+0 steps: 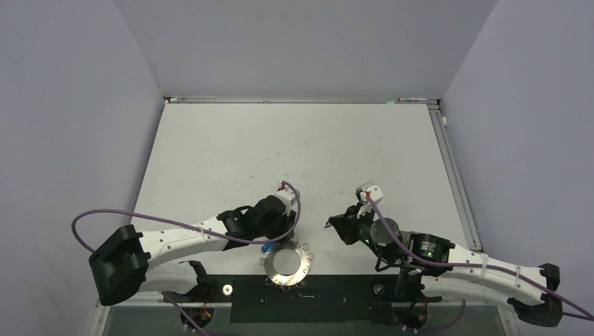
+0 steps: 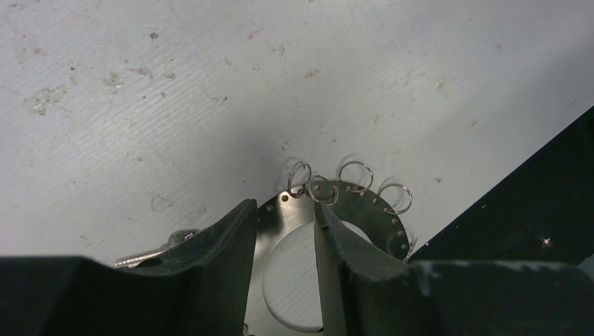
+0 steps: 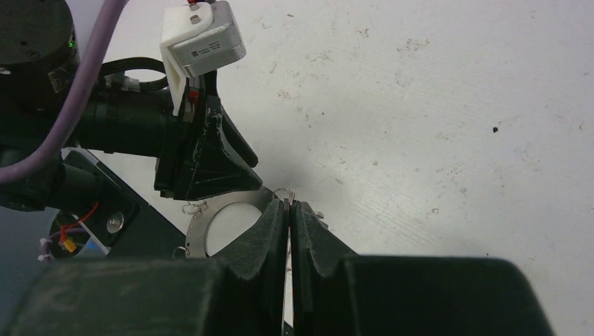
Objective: Put the keys on the keyring
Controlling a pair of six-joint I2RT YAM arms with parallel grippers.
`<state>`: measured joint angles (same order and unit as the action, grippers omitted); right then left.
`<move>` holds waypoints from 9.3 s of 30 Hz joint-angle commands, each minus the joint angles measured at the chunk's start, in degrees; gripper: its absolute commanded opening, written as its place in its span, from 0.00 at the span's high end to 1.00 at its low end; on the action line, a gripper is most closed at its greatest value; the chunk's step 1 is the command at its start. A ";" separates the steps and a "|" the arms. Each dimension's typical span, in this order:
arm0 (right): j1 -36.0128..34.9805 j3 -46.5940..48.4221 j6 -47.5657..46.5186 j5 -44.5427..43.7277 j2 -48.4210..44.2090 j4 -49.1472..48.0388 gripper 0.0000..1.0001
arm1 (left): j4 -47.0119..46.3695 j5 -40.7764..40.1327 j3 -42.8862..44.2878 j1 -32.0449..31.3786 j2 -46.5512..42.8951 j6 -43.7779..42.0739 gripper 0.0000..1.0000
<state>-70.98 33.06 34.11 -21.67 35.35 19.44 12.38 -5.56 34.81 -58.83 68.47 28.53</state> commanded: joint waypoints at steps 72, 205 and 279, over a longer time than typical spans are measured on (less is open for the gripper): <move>-0.23 -3.18 3.86 -1.61 -13.08 6.37 0.95 | -5.01 25.56 -0.01 -2.12 6.90 -89.26 0.59; -2.13 -3.56 7.46 -4.86 -12.49 8.78 0.95 | 35.22 -0.44 23.01 -16.55 8.70 9.73 1.00; -3.41 1.37 35.32 13.19 50.80 -27.35 0.58 | 20.75 -15.99 7.95 -7.71 -30.67 -11.92 0.57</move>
<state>-73.38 32.77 67.51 -8.91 84.14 -4.25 36.16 -21.23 42.13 -66.67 38.57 17.32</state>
